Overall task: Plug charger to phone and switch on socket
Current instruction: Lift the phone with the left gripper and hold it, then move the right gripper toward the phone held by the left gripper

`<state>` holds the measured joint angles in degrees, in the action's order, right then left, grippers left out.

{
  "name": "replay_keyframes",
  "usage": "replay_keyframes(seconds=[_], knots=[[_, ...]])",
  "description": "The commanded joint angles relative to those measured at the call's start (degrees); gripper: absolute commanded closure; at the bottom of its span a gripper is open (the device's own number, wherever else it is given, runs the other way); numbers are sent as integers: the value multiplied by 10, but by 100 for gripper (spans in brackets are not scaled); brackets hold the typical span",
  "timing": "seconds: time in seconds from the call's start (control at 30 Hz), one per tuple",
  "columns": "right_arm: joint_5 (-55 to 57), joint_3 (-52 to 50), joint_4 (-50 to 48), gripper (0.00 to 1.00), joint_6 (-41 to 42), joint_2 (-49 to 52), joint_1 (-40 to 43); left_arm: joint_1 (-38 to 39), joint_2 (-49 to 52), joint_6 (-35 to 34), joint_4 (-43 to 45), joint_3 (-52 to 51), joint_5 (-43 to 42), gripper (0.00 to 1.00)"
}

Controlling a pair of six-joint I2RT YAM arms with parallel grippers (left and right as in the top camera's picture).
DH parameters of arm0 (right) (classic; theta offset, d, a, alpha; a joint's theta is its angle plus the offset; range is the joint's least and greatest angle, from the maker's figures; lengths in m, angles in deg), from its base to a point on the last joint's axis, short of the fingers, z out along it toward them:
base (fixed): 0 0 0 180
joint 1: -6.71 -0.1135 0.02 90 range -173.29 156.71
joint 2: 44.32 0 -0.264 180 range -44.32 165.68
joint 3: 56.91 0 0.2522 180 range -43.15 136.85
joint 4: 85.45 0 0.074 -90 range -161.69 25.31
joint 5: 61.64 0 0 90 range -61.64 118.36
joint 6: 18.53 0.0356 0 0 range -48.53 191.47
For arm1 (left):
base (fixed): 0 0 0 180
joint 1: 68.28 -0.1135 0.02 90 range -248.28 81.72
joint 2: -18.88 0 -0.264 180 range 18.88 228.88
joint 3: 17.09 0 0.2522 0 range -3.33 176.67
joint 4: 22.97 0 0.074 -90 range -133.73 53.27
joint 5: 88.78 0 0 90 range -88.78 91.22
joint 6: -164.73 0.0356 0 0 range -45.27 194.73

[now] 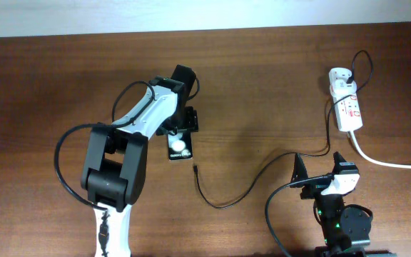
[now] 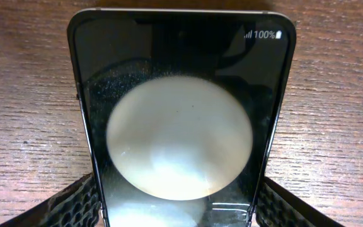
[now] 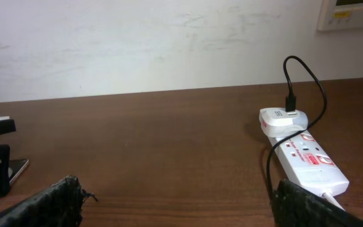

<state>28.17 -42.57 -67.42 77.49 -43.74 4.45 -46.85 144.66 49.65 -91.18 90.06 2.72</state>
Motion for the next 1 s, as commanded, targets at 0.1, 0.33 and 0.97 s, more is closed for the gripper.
replay_keyframes(seconds=[0.1,0.33,0.97], knots=[[4,-3,3,1,2,-4,-5,2,-66,7,-6,-3,33,25],[4,-3,3,1,2,-4,-5,2,-77,10,-14,-3,33,25],[-76,137,78,1,4,45,-3,2,-77,14,-14,-3,24,26]])
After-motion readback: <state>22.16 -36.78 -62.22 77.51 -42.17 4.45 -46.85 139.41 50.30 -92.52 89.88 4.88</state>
